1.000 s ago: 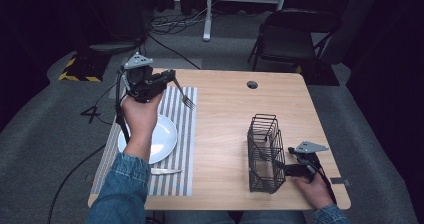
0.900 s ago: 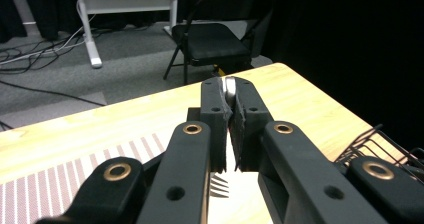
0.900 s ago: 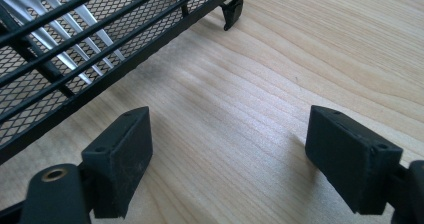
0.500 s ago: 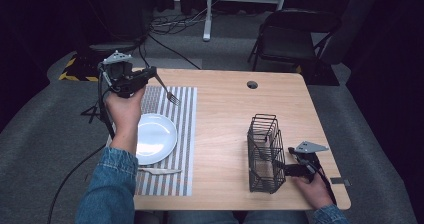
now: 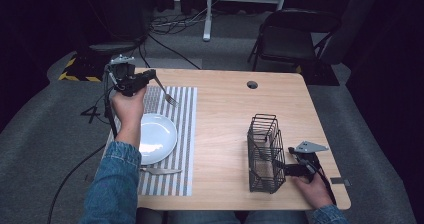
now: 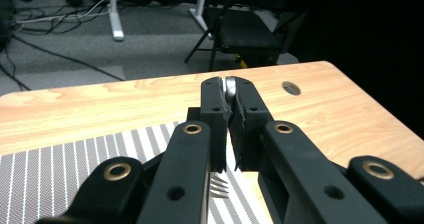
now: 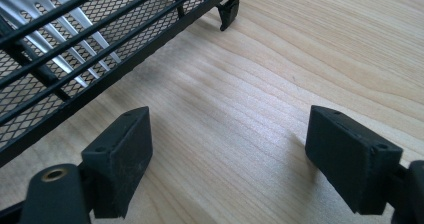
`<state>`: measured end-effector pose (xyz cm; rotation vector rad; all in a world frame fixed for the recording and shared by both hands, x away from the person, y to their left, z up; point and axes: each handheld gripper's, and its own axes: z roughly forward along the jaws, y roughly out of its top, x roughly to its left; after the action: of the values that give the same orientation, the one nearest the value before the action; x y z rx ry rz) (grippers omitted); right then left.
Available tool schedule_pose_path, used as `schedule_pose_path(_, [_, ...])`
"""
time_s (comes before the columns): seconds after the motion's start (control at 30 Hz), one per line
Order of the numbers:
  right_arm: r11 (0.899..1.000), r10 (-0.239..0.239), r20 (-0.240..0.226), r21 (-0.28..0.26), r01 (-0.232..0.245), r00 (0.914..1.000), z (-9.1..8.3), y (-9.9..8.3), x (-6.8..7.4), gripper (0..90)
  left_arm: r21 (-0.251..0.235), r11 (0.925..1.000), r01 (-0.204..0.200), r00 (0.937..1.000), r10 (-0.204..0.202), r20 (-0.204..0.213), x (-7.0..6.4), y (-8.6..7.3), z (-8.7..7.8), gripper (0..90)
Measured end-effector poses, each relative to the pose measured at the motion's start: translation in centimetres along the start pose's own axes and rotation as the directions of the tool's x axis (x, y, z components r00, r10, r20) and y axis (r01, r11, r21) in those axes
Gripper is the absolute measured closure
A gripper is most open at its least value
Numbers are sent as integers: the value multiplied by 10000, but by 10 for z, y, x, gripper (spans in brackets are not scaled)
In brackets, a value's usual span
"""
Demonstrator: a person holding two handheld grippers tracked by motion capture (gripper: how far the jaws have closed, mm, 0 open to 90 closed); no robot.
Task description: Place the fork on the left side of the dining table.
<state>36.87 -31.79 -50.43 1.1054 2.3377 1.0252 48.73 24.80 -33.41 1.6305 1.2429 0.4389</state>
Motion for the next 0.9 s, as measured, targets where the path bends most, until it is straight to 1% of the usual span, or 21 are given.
schedule_pose_path(0.03, [10000, 11, 1, -3, -11, 10000, 0, 0, 0, 189, 44, 9999, 90, 9999, -89, -134, 5, -2, 4, 856])
schedule_pose_path(0.17, [10000, 26, 16, -3, -26, 10000, 0, 0, 0, 190, 110, 9993, 346, 9992, -344, -193, 13, -7, 12, 856])
schedule_pose_path(0.23, [10000, 31, 22, -2, -31, 10000, 0, 0, 0, 189, 227, 9988, 435, 9988, -431, -211, 15, -10, 16, 856])
schedule_pose_path(0.37, [10000, 32, 25, -3, -32, 10000, 0, 0, 0, 190, 452, 9983, 370, 9986, -353, -390, 18, -14, 24, 856])
schedule_pose_path(0.5, [10000, 34, 25, -3, -34, 10000, 0, 0, 0, 190, 535, 9979, 369, 9987, -351, -356, 18, -16, 27, 856])
schedule_pose_path(0.57, [10000, 36, 24, -2, -36, 10000, 0, 0, 0, 190, 626, 9975, 331, 9986, -305, -424, 19, -18, 29, 856])
schedule_pose_path(0.9, [10000, 41, 24, 1, -41, 10000, 0, 0, 0, 189, 721, 9966, 396, 9985, -368, -400, 21, -22, 32, 856])
